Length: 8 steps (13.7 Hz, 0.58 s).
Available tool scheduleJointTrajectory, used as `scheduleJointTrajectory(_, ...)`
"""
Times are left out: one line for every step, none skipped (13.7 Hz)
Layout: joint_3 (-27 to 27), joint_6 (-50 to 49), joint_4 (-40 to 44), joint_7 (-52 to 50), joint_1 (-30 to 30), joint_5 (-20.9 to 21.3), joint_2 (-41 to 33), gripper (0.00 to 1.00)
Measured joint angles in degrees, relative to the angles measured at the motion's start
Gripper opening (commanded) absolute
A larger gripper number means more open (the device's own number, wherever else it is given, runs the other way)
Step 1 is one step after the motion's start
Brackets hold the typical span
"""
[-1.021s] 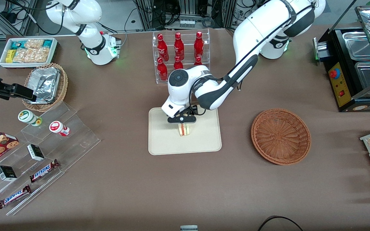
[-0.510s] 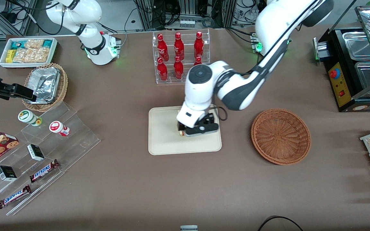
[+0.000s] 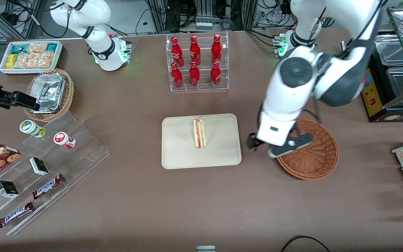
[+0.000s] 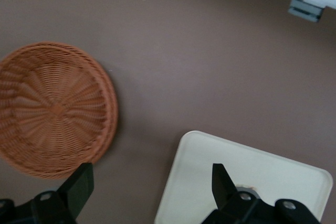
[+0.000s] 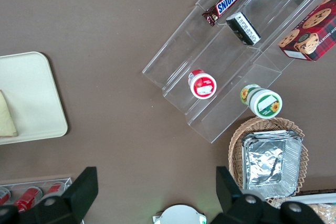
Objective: Place sandwich from basket to tray
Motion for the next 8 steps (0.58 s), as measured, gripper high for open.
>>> scheduleJointTrajectory(0.0,-2.02,-0.02,2.35,1.39,-1.1,-1.62,0.99)
scheduleJointTrajectory(0.0,-3.62,-0.05,4.3,2.51,-1.99,-3.03,0.99)
scheduleJointTrajectory(0.01,-4.87,-0.14,5.66,3.3,-2.51,-4.13,0.99)
scheduleJointTrajectory(0.01,-5.79,-0.36,6.2,3.68,-2.62,-4.9,0.99)
scheduleJointTrajectory(0.01,-6.19,-0.82,6.26,4.0,-2.62,-5.42,0.99)
scheduleJointTrajectory(0.02,-6.5,-1.3,6.57,4.43,-2.65,-5.86,0.99)
scheduleJointTrajectory(0.01,-7.54,-1.57,7.79,5.04,-3.09,-6.36,0.99)
scheduleJointTrajectory(0.03,-9.14,-1.63,9.85,5.85,-4.17,-6.99,0.99)
